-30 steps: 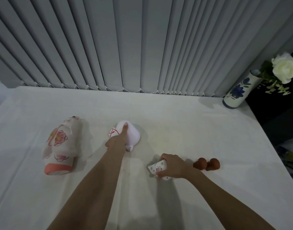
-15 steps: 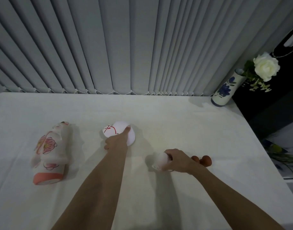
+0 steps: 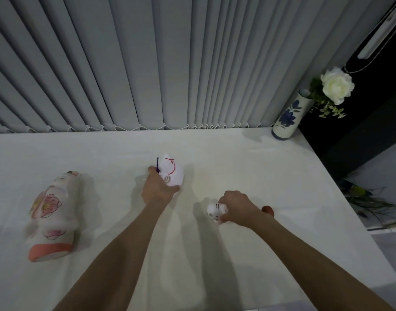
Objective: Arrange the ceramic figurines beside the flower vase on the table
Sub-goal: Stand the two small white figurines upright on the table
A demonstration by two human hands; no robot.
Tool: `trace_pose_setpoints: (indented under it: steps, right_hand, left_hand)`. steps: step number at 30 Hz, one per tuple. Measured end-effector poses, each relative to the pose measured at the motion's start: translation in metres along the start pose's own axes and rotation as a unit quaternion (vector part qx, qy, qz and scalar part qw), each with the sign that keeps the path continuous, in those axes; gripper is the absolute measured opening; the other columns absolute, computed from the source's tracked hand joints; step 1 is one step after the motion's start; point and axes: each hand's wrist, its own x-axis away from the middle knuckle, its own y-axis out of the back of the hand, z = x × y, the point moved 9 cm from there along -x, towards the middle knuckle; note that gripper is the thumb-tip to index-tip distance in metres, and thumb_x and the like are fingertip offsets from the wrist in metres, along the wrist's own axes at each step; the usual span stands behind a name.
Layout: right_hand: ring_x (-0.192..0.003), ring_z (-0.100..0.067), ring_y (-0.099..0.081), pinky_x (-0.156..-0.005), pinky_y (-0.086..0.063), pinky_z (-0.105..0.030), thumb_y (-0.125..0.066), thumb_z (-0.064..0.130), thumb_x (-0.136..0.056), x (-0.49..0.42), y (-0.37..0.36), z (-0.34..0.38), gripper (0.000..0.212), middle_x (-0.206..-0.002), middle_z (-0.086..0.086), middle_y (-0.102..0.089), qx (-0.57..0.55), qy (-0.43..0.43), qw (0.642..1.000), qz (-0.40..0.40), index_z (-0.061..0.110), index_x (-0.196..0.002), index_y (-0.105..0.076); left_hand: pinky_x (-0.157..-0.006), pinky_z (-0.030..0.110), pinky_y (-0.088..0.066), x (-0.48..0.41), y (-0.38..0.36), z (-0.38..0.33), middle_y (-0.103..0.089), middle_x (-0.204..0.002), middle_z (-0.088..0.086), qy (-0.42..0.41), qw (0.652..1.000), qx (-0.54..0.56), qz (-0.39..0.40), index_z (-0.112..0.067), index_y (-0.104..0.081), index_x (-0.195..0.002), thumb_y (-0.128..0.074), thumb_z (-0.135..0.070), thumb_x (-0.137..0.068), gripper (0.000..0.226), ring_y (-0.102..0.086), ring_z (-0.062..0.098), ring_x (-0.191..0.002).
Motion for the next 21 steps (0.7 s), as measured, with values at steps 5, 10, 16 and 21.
trace_pose_setpoints:
  steps: [5,10,16,21]
  right_hand:
    - [-0.081,-0.020,-0.043,-0.059,-0.031,-0.026,-0.067,0.023,-0.082,0.001,0.011,0.009,0.021,-0.084,-0.004,-0.044,0.059,0.032,0.998,-0.015,0.011,-0.073,-0.051]
    - [-0.083,-0.023,-0.045,-0.067,-0.029,-0.027,-0.060,0.009,-0.080,0.005,0.012,0.021,0.015,-0.098,-0.017,-0.056,0.101,0.080,0.991,-0.025,0.006,-0.094,-0.055]
    - [-0.083,-0.019,-0.037,-0.050,-0.023,-0.025,-0.061,0.003,-0.078,0.004,-0.004,0.030,0.047,-0.070,-0.002,-0.037,0.161,0.098,0.982,-0.011,0.016,-0.055,-0.022]
    - [-0.081,-0.020,-0.032,-0.046,-0.012,-0.020,-0.058,-0.003,-0.077,0.007,-0.012,0.032,0.047,-0.065,0.004,-0.016,0.177,0.106,0.978,-0.022,0.016,-0.054,-0.021]
  left_hand:
    - [-0.072,0.038,-0.047,0.019,0.000,-0.005,-0.063,-0.110,0.010,-0.147,0.972,-0.172,0.064,-0.014,-0.043,-0.117,-0.083,-0.025,-0.059,0.071,-0.059,0.033,-0.100]
    - [-0.067,0.032,-0.042,0.044,0.002,-0.003,-0.059,-0.110,-0.001,-0.238,0.920,-0.290,0.112,-0.024,-0.044,-0.117,-0.077,-0.032,-0.062,0.065,-0.055,0.024,-0.103]
    - [-0.072,0.033,-0.047,0.077,-0.004,-0.008,-0.056,-0.114,-0.005,-0.331,0.855,-0.366,0.162,-0.026,-0.044,-0.120,-0.067,-0.032,-0.070,0.055,-0.052,0.019,-0.106]
    - [-0.073,0.028,-0.044,0.092,-0.007,-0.010,-0.056,-0.114,-0.010,-0.366,0.837,-0.364,0.179,-0.029,-0.044,-0.121,-0.065,-0.035,-0.074,0.052,-0.051,0.014,-0.106]
